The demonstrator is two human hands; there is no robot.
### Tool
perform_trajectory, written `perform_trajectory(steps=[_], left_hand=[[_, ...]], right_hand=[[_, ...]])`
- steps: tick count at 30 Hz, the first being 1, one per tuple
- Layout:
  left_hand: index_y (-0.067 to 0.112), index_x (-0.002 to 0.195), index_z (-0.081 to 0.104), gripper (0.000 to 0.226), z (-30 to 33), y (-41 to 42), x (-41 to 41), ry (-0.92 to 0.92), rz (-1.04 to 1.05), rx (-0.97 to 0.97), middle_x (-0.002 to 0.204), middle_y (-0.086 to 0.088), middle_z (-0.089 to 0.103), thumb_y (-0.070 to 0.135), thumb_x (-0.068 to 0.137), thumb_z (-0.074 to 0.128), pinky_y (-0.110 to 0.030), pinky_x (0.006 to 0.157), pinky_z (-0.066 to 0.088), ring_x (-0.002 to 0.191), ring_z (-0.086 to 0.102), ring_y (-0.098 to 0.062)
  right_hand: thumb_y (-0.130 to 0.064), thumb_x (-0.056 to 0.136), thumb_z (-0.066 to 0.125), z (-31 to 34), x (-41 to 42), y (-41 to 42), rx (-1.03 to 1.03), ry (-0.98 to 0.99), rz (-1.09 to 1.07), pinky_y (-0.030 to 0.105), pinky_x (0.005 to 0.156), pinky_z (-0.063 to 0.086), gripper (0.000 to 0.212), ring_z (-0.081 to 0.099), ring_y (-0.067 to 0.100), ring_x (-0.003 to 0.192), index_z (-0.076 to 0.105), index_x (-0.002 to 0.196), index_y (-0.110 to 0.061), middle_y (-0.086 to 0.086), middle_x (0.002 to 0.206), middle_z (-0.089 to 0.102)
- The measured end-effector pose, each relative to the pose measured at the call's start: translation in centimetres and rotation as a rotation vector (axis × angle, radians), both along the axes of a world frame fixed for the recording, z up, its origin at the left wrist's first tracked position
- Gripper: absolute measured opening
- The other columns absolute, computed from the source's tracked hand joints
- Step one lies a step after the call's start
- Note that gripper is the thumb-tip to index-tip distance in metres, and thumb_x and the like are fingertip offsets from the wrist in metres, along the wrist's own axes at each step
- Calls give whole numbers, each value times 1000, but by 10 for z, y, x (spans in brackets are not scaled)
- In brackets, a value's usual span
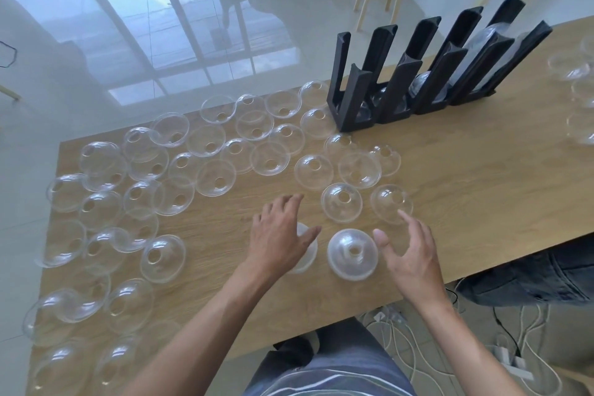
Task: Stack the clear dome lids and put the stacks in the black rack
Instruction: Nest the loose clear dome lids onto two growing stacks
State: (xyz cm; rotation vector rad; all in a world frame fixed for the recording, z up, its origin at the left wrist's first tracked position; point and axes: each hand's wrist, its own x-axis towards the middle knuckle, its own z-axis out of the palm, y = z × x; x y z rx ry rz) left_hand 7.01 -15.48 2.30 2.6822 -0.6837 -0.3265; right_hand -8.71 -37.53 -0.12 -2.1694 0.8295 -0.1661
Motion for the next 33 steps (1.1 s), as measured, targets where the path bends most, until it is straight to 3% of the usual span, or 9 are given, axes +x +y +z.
perform_trajectory(steps=[2,9,15,21,33], left_hand=[[29,156,41,74,0,-19,12,-13,-69,33,156,4,47,66,94,59,-44,110,39,139,45,-25],[23,154,44,74,-14,-76,42,-10,-281,108,157,3,48,57,92,68,-45,108,40,137,44,-27],[20,141,53,73,-30,-100,48,-12,-327,181,144,1,58,63,85,72,-42,99,43,123,50,-27],[19,147,45,91,-36,-102,44,-17,-341,226,147,1,55,69,78,77,-40,99,43,123,50,-28],[22,154,42,91,4,-61,41,-109,-252,106,155,1,51,64,80,76,-40,105,40,131,46,-28]], right_hand=[[-67,95,61,-1,12,-15,-30,24,-21,36,112,36,75,39,24,145,44,153,-23,4,154,46],[-50,93,74,-15,45,-47,-111,135,-14,54,118,38,82,34,32,147,38,158,-16,11,161,38],[-43,90,80,-29,55,-55,-150,200,26,50,119,37,86,40,35,146,37,157,-13,12,162,41],[-47,87,82,-31,50,-49,-140,165,20,46,116,43,86,48,29,143,39,155,-15,8,155,51],[-57,89,76,3,38,-28,-88,14,19,49,121,40,90,40,20,149,35,160,-19,3,160,45]])
